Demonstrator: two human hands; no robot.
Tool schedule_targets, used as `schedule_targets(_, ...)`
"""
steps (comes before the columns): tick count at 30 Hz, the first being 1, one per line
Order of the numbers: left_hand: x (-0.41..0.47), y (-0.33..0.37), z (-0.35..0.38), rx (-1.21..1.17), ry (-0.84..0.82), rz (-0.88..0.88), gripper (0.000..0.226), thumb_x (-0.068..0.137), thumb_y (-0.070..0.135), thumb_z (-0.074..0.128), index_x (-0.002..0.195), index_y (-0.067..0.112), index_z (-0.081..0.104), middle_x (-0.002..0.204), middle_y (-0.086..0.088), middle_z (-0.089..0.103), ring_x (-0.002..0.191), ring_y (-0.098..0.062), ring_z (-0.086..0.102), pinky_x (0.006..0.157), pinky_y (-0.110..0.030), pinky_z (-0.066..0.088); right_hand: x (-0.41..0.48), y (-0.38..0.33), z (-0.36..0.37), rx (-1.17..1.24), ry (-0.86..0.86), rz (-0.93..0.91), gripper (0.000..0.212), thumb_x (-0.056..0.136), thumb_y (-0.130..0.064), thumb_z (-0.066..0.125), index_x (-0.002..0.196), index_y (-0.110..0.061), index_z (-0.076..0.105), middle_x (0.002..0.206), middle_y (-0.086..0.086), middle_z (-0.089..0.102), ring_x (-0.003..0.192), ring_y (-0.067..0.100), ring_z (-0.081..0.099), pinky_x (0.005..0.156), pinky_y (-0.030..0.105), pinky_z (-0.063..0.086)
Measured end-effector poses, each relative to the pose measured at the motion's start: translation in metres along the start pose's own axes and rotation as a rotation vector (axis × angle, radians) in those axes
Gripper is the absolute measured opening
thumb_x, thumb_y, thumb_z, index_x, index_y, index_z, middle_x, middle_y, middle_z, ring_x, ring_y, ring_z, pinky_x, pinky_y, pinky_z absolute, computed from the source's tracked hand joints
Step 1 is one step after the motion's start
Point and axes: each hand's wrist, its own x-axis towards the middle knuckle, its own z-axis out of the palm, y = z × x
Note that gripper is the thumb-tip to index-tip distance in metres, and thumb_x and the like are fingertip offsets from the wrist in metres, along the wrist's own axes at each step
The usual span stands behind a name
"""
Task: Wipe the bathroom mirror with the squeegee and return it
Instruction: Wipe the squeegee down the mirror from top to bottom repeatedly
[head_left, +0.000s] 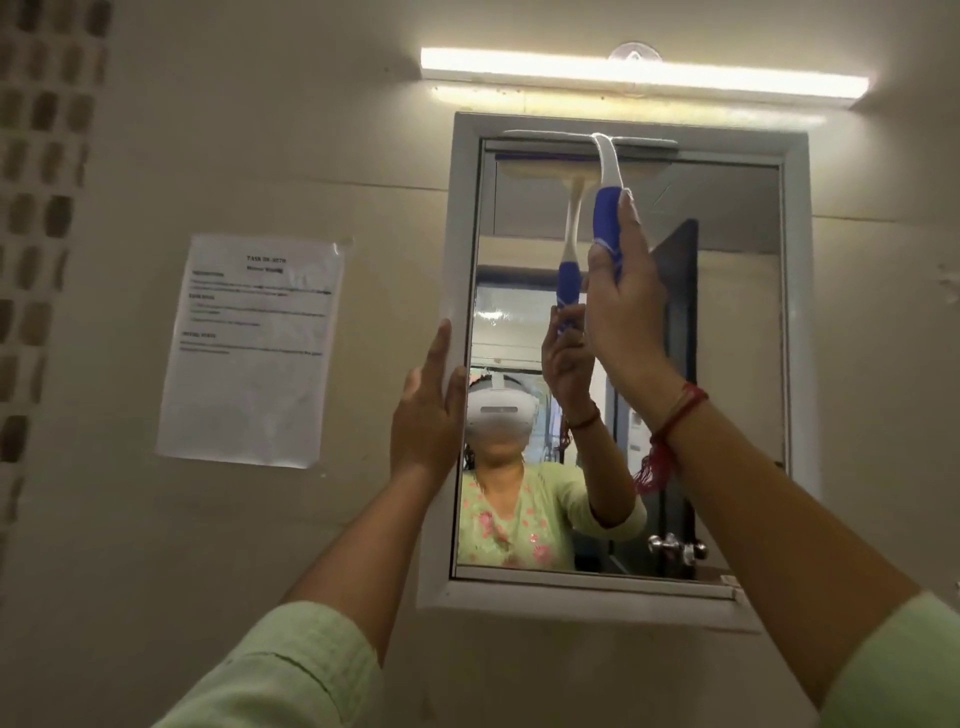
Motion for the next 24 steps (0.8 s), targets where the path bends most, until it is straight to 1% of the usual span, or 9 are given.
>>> schedule_targets(2,0.0,0.0,0.0,0.002,0.004,0.007,0.051,0.098,0.033,0.037,0.143,0.037,0.014,0.134,-0.013,0.048,0.1,-0.019,0.055,0.076,-0.023,0.036,0.002,0.001,0.004,0.015,0.006,0.01,0.048,0.101,-0.018,0.035,0.147,-0.019,0.022,0.114,-0.008,0.046,0.094,0.029,0.061,0.084,0.048,0.054)
schedule_targets(5,0.0,0.0,0.0,0.01,0.006,0.019,0.052,0.098,0.031,0.038,0.143,0.036,0.012,0.132,-0.014,0.05,0.095,-0.017,0.054,0.073,-0.023,0.037,0.003,0.002,0.009,0.007,-0.001,0.01,0.049,0.101,-0.017,0.036,0.148,-0.018,0.021,0.093,-0.019,0.046,0.09,0.033,0.061,0.081,0.048,0.055)
schedule_targets(7,0.001,0.0,0.0,0.012,0.005,0.019,0.052,0.098,0.031,0.038,0.143,0.035,0.012,0.132,-0.015,0.049,0.098,-0.024,0.057,0.075,-0.025,0.038,0.002,0.002,0.011,-0.033,-0.011,0.001,0.05,0.1,-0.017,0.036,0.148,-0.019,0.02,0.087,-0.026,0.041,0.086,0.026,0.062,0.08,0.044,0.056)
schedule_targets(9,0.002,-0.001,0.0,0.011,0.005,0.012,0.052,0.098,0.032,0.038,0.143,0.036,0.013,0.133,-0.014,0.049,0.1,-0.027,0.057,0.076,-0.025,0.038,0.0,0.003,0.013,-0.079,-0.018,-0.009,0.051,0.1,-0.017,0.037,0.148,-0.02,0.018,0.087,-0.03,0.038,0.079,0.011,0.059,0.081,0.041,0.057)
schedule_targets(10,0.001,-0.001,0.0,0.009,0.006,0.013,0.052,0.098,0.032,0.037,0.143,0.036,0.012,0.134,-0.014,0.048,0.101,-0.027,0.057,0.076,-0.025,0.038,-0.001,0.003,0.014,-0.094,-0.019,-0.013,0.052,0.1,-0.017,0.037,0.148,-0.021,0.017,0.087,-0.031,0.039,0.077,0.01,0.058,0.08,0.041,0.057)
schedule_targets(13,0.001,0.0,0.0,0.005,0.005,0.018,0.051,0.098,0.032,0.037,0.143,0.037,0.013,0.134,-0.013,0.049,0.102,-0.027,0.057,0.077,-0.025,0.038,-0.002,0.003,0.016,-0.106,-0.019,0.002,0.053,0.1,-0.018,0.037,0.148,-0.023,0.016,0.088,-0.025,0.045,0.08,0.021,0.063,0.078,0.043,0.057)
schedule_targets(16,0.002,0.001,-0.001,0.013,0.011,0.012,0.051,0.098,0.032,0.037,0.144,0.034,0.014,0.132,-0.014,0.05,0.098,-0.026,0.058,0.074,-0.023,0.038,-0.006,0.005,0.017,-0.112,-0.02,0.01,0.053,0.101,-0.017,0.036,0.149,-0.025,0.015,0.094,-0.015,0.049,0.079,0.024,0.063,0.075,0.044,0.058)
schedule_targets(19,0.001,0.0,0.0,0.01,0.012,0.019,0.052,0.098,0.031,0.038,0.144,0.033,0.015,0.13,-0.014,0.051,0.097,-0.027,0.059,0.073,-0.023,0.038,-0.012,0.009,0.016,-0.131,-0.037,0.009,0.054,0.101,-0.02,0.035,0.149,-0.028,0.01,0.084,-0.008,0.049,0.074,0.028,0.062,0.071,0.043,0.057)
schedule_targets(24,0.002,-0.001,0.0,0.007,0.017,0.019,0.052,0.098,0.03,0.039,0.145,0.032,0.016,0.131,-0.013,0.051,0.098,-0.025,0.057,0.071,-0.015,0.034,-0.009,0.014,0.016,-0.242,-0.032,-0.039,0.056,0.101,-0.021,0.035,0.149,-0.026,0.007,0.084,0.004,0.054,0.071,0.021,0.062,0.07,0.038,0.059)
